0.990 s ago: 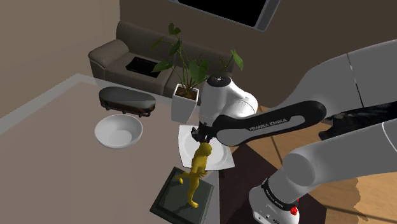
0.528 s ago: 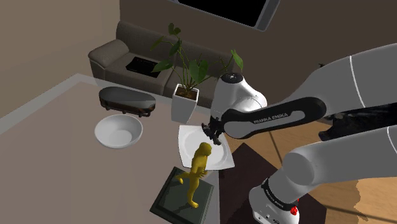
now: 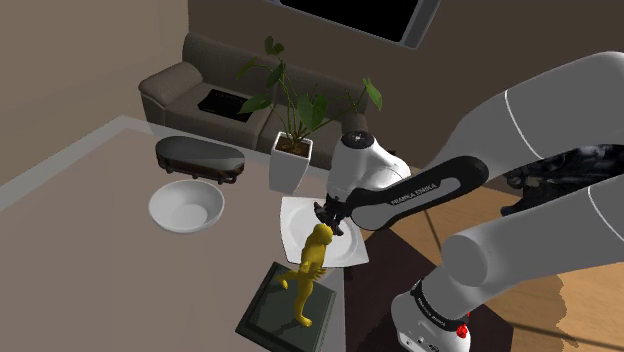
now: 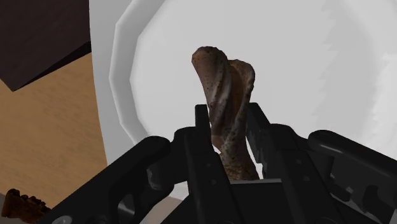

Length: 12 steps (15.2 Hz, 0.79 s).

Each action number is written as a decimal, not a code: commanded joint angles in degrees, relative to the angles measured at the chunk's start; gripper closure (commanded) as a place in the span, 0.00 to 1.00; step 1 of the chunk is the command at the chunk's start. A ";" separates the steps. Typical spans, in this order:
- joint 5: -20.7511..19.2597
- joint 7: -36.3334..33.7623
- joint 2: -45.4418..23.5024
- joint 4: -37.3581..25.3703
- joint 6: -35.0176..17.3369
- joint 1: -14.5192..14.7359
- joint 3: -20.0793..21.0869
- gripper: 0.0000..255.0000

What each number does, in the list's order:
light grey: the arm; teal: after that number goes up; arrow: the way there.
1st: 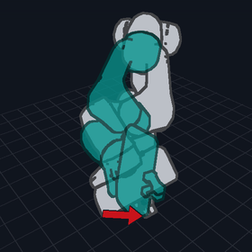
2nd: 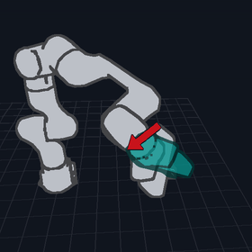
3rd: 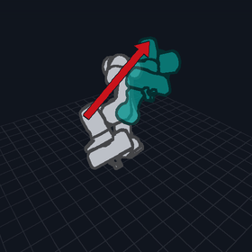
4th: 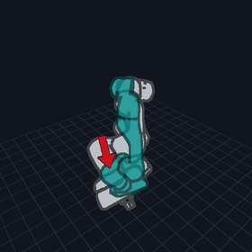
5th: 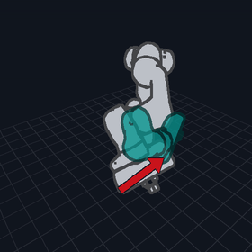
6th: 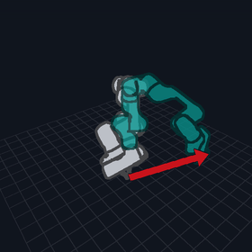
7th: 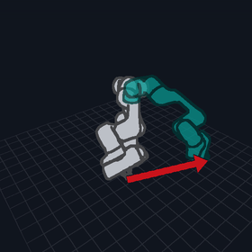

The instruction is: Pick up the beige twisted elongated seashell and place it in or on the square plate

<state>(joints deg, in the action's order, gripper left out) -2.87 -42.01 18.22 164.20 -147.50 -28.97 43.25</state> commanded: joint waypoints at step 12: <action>-9.93 -8.05 -7.27 -0.10 -5.97 -7.96 5.78 1.00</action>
<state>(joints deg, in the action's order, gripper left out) -12.77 -50.04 10.96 164.10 -153.45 -36.91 49.01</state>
